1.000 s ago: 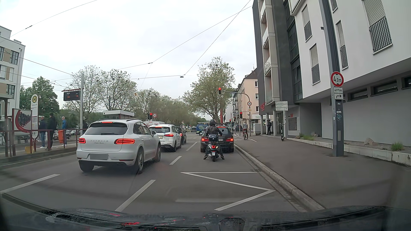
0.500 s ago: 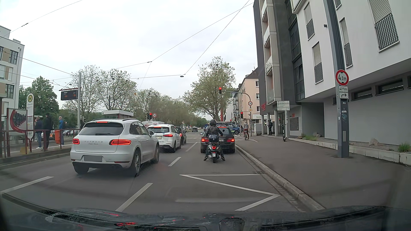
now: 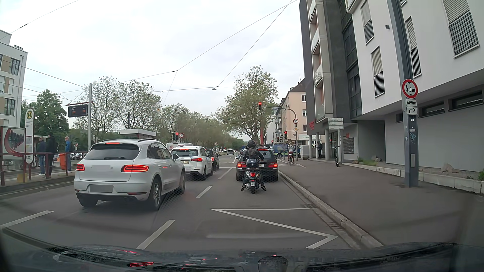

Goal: Follow the waypoints while adhering to traffic rules and regulations

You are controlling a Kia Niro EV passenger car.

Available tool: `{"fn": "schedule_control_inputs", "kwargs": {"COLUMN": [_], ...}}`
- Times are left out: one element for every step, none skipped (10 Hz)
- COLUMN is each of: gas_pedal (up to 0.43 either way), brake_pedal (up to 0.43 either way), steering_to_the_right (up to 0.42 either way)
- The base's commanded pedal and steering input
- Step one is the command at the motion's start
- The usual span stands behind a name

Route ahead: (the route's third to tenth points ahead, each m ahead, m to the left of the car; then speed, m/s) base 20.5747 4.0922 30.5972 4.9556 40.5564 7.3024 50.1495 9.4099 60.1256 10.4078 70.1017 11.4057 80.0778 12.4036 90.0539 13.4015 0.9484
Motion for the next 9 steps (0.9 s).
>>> {"fn": "schedule_control_inputs", "kwargs": {"gas_pedal": [0.0, 0.0, 0.0, 0.0, 0.0, 0.0, 0.0, 0.0, 0.0], "brake_pedal": [0.11, 0.116, 0.128, 0.14, 0.146, 0.152, 0.159, 0.165, 0.159], "steering_to_the_right": [-0.015, -0.015, -0.015, -0.015, -0.015, -0.015, -0.015, -0.015, -0.015]}}
